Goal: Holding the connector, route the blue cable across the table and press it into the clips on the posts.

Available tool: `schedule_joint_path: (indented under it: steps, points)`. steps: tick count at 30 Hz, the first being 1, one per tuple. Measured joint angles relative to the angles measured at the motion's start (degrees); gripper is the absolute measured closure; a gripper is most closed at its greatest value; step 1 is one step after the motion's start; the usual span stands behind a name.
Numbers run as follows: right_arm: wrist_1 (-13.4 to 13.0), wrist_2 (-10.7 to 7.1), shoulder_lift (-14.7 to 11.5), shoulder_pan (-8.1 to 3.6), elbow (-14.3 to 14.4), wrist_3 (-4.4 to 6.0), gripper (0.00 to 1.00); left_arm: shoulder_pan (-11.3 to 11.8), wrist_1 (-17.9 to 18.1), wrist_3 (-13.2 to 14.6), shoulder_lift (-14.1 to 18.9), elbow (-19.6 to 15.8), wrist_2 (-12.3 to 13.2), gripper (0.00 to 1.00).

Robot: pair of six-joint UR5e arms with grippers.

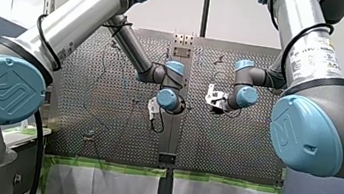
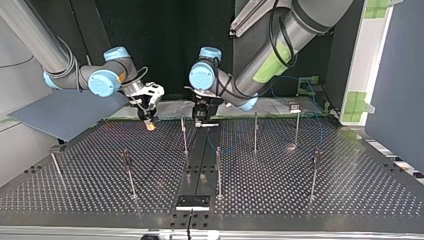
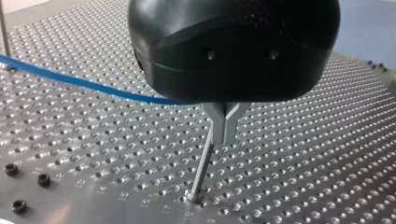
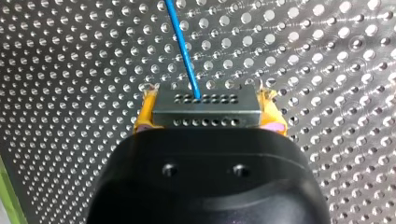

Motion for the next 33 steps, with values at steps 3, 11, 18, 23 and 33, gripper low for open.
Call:
schedule_joint_path:
  steps: [3, 11, 18, 23, 33]
  points:
    - [-0.2, -0.04, 0.1, -0.36, -0.1, 0.03, 1.0, 1.0, -0.1, -0.3, -0.5, 0.4, 1.2, 1.0]
    - [-0.3, -0.12, 0.3, -1.29, -0.3, 0.04, 1.0, 2.3, -0.4, -0.4, -2.8, 2.3, 3.4, 1.0]
    - [-1.3, -0.55, 0.4, -2.06, -0.5, 0.07, 1.0, 3.4, -1.7, -0.5, -2.9, 5.2, 3.6, 1.0]
    - [-2.3, -0.65, 0.5, -2.77, -0.6, 0.37, 1.0, 4.0, -2.7, -0.4, -2.9, 7.1, 3.7, 1.0]
    - [-2.6, -1.33, 0.6, -4.04, -1.0, 0.56, 1.0, 3.7, -4.8, 0.4, -2.9, 7.4, 2.6, 0.78]
